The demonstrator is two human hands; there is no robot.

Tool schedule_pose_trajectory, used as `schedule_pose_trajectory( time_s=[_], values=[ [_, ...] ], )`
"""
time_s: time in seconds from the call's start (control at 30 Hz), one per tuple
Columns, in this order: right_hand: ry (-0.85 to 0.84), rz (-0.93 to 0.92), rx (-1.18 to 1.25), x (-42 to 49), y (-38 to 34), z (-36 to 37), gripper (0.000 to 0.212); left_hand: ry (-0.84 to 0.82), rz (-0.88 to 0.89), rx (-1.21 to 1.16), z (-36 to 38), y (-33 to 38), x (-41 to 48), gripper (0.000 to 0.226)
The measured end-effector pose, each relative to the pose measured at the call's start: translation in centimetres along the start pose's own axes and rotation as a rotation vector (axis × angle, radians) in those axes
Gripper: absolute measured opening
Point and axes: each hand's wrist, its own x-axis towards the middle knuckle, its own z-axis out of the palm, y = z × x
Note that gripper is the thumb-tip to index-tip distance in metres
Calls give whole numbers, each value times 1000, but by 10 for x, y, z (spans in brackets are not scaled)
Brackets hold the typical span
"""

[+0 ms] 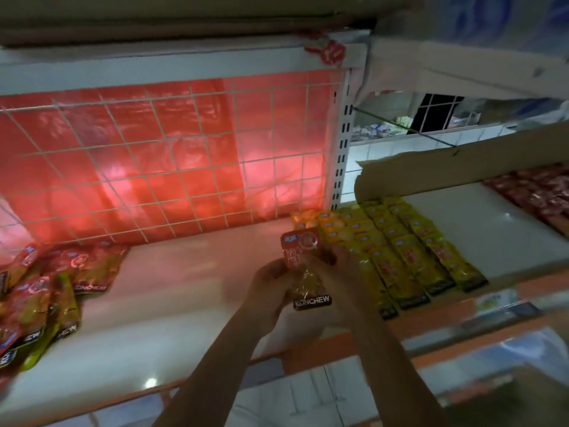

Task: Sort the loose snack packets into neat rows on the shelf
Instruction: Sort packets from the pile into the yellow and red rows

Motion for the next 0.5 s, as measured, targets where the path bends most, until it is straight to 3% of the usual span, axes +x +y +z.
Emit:
schedule_pose_trajectory(
  time_s=[0.13,0.23,0.37,0.5],
  values=[
    [-42,-2,83,1,6,-34,6,57,20,-59,27,-13,-2,17],
    [-7,19,133,4,9,-56,7,159,74,-36,33,-24,-1,14],
    [35,53,224,8,11,-75,10,328,167,190,29,-35,3,27],
    [85,91,245,11,13,-83,9,378,171,392,23,-37,8,43]
  ],
)
